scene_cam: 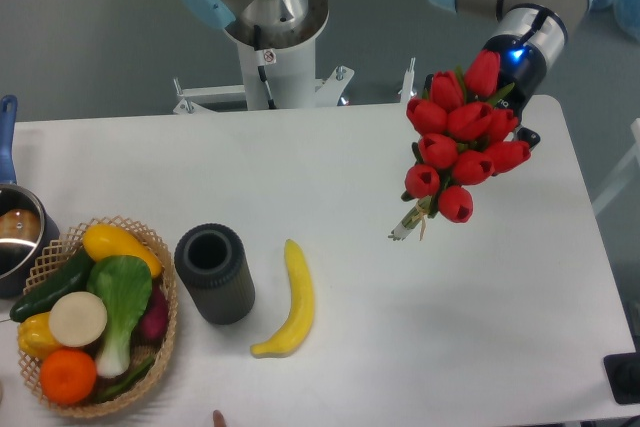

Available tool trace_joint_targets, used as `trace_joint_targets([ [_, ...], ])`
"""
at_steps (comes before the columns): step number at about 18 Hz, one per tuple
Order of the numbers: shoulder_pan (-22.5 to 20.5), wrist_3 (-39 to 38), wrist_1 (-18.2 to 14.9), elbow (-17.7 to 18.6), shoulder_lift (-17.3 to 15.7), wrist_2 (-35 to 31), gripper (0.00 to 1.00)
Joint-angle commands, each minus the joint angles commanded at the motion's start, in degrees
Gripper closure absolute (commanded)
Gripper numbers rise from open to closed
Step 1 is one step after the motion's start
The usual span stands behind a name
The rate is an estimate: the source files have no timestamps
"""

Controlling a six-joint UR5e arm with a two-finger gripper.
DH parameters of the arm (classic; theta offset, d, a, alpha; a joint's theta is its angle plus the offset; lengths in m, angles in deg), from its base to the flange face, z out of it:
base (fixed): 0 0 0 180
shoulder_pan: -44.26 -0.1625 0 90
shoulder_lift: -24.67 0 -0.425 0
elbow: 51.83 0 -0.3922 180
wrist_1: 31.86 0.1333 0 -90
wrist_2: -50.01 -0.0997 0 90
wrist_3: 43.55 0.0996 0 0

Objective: Place the flowers on the table
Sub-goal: 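Hold the red tulip bunch in the gripper and begin moving it down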

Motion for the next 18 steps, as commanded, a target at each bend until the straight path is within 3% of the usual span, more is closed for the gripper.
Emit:
trace_joint_targets([
  [8,0.00,0.09,-0.17,0.09,-0.18,-1.49,0.51],
  [13,0.79,-0.09,-0.17,0.00,-1.23,-7.98,0.51],
  [18,4.74,-0.53,-0.17,-0.79,-2.37,-21.59,0.51],
])
